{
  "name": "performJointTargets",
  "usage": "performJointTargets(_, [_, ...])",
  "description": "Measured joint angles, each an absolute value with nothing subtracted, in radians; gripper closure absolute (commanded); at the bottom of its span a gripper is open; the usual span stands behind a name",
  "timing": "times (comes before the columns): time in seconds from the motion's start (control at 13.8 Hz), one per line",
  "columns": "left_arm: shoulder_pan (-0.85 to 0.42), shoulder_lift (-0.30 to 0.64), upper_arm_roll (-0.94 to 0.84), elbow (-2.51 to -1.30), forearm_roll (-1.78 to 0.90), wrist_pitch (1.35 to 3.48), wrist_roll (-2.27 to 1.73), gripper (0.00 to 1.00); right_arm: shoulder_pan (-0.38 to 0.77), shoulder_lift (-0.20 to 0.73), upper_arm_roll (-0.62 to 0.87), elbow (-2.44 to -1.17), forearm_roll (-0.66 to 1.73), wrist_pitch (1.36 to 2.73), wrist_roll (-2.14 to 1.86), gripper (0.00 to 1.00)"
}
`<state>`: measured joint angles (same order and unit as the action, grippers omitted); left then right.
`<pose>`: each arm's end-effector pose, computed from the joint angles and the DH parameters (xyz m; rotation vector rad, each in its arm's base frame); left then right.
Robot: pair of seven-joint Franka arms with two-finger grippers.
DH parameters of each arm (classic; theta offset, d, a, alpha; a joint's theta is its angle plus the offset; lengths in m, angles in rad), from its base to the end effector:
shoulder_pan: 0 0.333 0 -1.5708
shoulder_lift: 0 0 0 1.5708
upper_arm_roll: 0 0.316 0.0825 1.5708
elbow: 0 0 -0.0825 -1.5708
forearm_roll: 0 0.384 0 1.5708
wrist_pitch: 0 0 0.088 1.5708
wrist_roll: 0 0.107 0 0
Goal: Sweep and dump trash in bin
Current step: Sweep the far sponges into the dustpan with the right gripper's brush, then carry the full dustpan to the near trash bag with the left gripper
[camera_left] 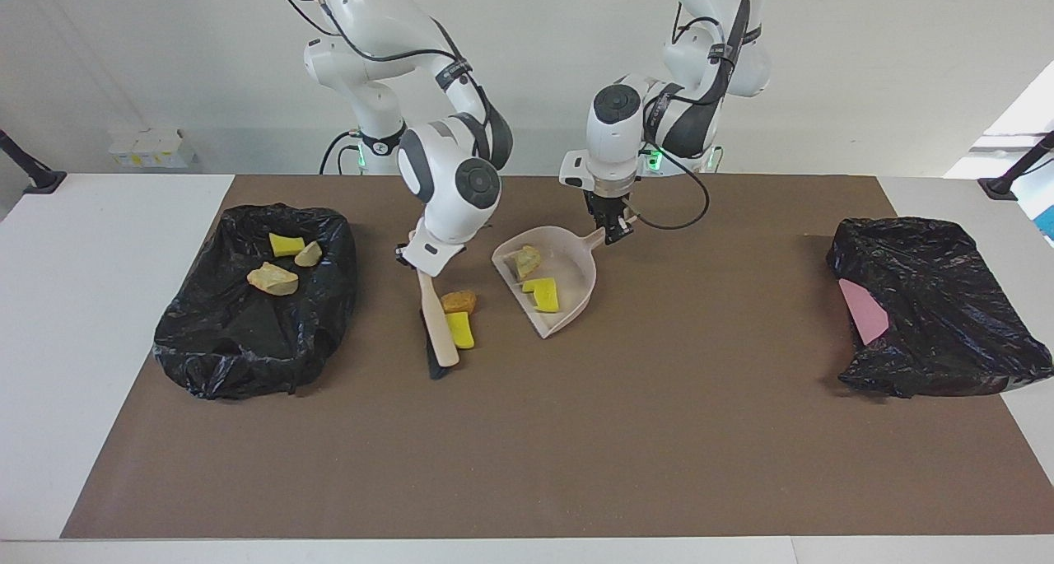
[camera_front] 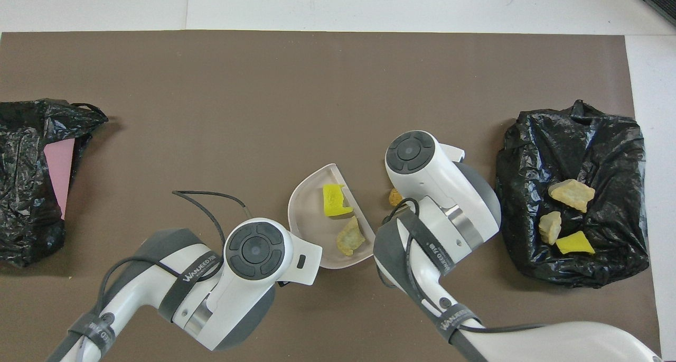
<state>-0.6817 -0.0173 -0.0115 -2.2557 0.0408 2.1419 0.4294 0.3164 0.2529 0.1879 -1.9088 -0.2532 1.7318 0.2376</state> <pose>0.3911 -0.3226 0.3625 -2.5983 1.6770 0.1412 0.5037 0.2475 0.3427 2.7295 0.5047 -0.4571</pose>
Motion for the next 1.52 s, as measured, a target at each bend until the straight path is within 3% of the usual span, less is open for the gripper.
performJointTargets(0.8, [-0.661, 0.001, -0.002, -2.274, 0.041, 2.219, 0.555, 1.00, 0.477, 0.232, 0.189, -1.903, -0.061, 1.786, 0.275, 1.00])
performJointTargets(1.52, [-0.433, 0.009, 0.006, -2.272, -0.041, 2.226, 0.966, 1.00, 0.502, 0.163, 0.179, -1.871, -0.037, 1.786, 0.305, 1.00])
